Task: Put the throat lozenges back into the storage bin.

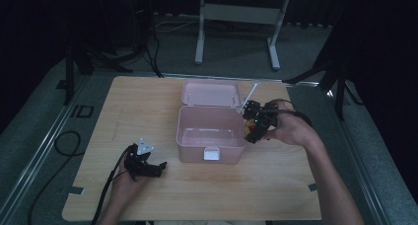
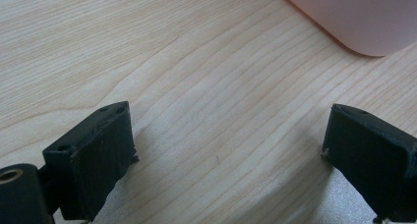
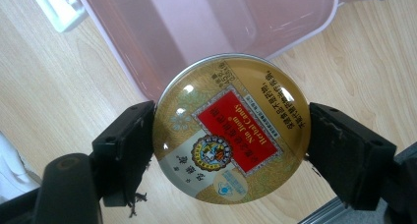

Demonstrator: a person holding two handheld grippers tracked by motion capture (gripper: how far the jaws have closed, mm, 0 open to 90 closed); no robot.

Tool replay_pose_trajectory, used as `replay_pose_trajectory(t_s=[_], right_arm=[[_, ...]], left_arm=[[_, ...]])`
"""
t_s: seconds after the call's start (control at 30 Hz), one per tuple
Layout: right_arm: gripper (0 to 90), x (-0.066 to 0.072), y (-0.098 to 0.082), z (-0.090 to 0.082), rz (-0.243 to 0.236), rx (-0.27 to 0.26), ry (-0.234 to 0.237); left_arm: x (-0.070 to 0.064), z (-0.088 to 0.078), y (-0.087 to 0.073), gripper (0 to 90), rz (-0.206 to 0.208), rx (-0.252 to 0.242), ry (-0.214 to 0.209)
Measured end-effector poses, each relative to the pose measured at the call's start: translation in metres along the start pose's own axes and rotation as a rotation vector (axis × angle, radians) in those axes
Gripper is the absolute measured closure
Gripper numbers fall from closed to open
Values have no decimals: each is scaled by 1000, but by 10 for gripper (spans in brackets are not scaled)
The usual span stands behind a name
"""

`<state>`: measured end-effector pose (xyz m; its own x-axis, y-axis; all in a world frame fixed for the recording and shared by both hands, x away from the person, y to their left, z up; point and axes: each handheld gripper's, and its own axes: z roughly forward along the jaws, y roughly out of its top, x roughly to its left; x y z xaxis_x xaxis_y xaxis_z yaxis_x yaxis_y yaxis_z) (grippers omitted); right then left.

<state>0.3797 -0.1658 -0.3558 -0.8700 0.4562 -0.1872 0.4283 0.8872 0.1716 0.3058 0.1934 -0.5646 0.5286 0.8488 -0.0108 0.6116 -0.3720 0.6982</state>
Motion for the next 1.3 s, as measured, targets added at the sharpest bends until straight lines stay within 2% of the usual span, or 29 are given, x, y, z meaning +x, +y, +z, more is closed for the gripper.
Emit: replay_pose_trajectory(t_s=[1.3], right_arm=[[210, 12, 33, 14, -59, 34, 25]], left_arm=[[0, 0, 0, 55, 0, 0, 0]])
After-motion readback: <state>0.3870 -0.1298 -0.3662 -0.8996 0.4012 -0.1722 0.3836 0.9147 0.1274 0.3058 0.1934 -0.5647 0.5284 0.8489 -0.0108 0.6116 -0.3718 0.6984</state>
